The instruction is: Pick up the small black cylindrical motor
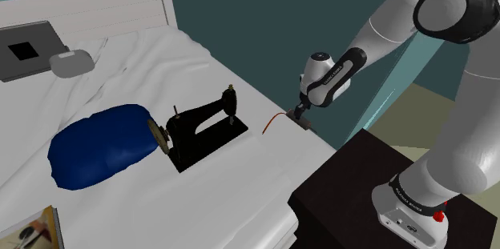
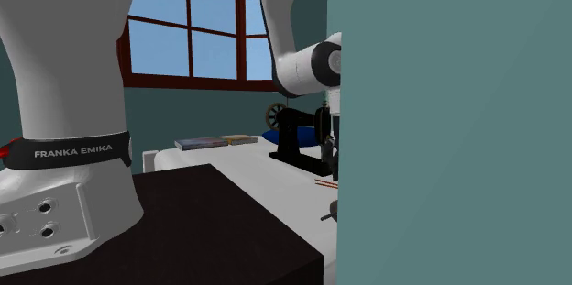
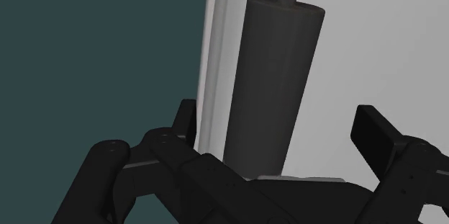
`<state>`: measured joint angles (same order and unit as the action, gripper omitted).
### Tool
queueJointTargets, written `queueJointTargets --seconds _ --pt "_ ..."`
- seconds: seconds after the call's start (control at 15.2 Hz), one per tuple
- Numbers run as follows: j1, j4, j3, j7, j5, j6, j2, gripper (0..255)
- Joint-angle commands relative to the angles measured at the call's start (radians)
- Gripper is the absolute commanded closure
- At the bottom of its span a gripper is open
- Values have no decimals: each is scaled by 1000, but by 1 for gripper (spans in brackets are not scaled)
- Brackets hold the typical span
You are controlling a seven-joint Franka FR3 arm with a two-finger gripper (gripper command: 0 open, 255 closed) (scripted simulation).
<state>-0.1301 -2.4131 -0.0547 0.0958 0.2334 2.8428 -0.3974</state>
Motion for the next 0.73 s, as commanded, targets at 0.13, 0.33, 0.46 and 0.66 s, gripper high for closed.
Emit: queueJointTargets --seconds 0.13,0.33,0.46,0.66 --pt "10 18 -14 -15 12 53 -72 0" --pt "16 33 -21 -23 17 85 -118 0" --pt "18 36 -23 -24 18 91 -127 0" --pt "17 38 -22 -24 17 90 -128 255"
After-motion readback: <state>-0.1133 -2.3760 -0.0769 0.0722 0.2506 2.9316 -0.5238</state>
